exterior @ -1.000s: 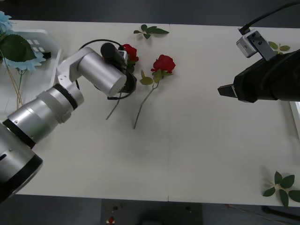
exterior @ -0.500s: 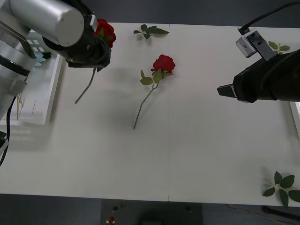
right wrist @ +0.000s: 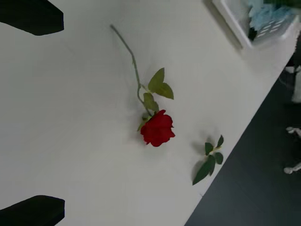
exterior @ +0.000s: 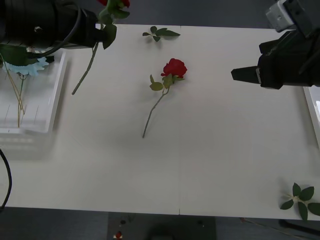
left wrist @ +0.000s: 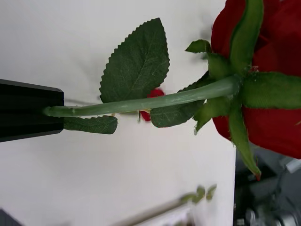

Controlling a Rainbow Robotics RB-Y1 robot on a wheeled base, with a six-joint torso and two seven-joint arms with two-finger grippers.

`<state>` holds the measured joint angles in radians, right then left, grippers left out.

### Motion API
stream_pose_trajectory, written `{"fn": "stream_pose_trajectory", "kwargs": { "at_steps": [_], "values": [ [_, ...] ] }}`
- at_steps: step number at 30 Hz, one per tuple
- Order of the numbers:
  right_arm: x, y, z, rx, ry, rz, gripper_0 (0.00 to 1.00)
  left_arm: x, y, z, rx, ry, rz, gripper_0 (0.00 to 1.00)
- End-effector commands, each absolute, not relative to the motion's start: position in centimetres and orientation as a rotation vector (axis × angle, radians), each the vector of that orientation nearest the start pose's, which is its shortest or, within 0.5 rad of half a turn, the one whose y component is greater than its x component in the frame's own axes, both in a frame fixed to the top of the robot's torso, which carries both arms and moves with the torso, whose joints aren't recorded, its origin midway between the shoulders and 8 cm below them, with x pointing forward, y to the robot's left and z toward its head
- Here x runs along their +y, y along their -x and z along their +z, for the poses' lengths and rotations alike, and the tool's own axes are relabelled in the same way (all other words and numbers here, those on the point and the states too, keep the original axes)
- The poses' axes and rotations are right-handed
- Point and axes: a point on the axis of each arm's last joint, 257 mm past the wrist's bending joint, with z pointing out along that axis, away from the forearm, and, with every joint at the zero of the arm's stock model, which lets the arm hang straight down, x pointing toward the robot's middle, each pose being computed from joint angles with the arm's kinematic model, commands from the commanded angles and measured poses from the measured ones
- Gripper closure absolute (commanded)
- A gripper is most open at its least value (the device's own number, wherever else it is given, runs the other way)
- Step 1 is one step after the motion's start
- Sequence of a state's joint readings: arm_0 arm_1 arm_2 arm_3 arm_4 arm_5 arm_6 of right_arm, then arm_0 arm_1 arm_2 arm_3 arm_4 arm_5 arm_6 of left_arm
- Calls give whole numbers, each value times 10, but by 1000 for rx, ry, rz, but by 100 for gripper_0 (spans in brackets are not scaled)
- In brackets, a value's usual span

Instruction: Put the red flowers into the right box and the blue flowers into the left box

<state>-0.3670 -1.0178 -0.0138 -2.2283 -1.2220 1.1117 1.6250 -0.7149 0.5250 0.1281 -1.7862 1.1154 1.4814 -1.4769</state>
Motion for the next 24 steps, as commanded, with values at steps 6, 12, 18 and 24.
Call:
{"fn": "stream_pose_trajectory", "kwargs": {
  "at_steps": [6,12,18,24],
  "values": [
    [-169,-457,-2,1845,802,607,0,85,-480,52,1679,-722,-1017,100],
    [-175,-457,14,1769,673,985,0,63,-464,63,1488,-819,-1131,100],
    [-166,-451,-4,1738,703,1087,0,42,-467,55,1352,-868,-1182,100],
    [-145,-436,-21,1766,738,1144,0,16,-482,45,1299,-837,-1176,100]
  ]
}}
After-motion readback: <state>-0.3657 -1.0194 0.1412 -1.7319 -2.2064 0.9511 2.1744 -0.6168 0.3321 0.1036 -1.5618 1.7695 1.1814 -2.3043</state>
